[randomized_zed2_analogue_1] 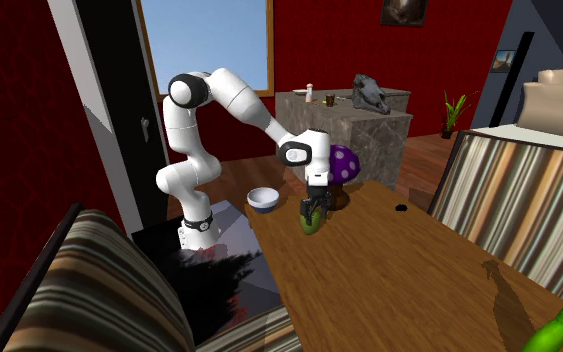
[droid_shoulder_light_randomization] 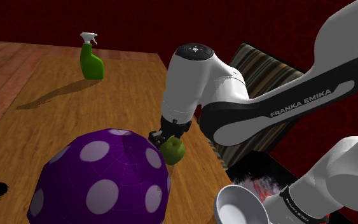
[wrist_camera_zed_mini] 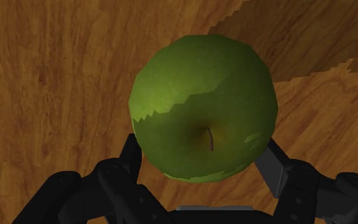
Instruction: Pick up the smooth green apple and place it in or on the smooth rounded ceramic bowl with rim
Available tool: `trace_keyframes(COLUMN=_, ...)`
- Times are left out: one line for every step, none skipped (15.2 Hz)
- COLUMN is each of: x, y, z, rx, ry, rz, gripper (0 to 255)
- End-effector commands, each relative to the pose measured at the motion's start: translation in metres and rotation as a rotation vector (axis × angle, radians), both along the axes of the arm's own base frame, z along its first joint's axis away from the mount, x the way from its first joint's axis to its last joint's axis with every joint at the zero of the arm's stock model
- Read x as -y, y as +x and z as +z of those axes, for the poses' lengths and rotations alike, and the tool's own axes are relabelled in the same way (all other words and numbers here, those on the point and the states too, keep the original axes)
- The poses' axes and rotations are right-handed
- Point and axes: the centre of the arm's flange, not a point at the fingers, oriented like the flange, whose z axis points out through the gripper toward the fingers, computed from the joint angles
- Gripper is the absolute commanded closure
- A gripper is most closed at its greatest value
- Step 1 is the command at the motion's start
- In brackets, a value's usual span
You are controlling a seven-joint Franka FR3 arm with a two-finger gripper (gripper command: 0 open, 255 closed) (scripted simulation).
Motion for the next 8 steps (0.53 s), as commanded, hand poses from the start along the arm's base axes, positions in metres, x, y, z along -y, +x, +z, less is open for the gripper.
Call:
trace_keyframes(x=0.000, y=0.000, z=-0.001, rx=-0.002, ry=-0.001, rz=0.000, gripper=255)
trace_keyframes(x=0.000, y=-0.001, z=-0.001, rx=-0.002, ry=-0.001, rz=0.000, gripper=255)
trace_keyframes(x=0.000, y=-0.001, z=-0.001, rx=-0.002, ry=-0.001, rz=0.000, gripper=255)
trace_keyframes(x=0.000, y=-0.001, z=-0.001, rx=-0.002, ry=-0.001, rz=0.000, gripper=255)
trace_keyframes(x=0.000, y=-0.001, z=-0.001, rx=-0.002, ry=-0.001, rz=0.000, gripper=255)
trace_keyframes(x=0.000, y=0.000, z=-0.001, rx=-0.002, ry=-0.001, rz=0.000, gripper=255)
trace_keyframes(x=0.000, y=0.000, z=0.004, rx=-0.002, ry=-0.001, rz=0.000, gripper=255)
trace_keyframes(x=0.000, y=0.000, z=0.010, rx=-0.002, ry=-0.001, rz=0.000, gripper=255)
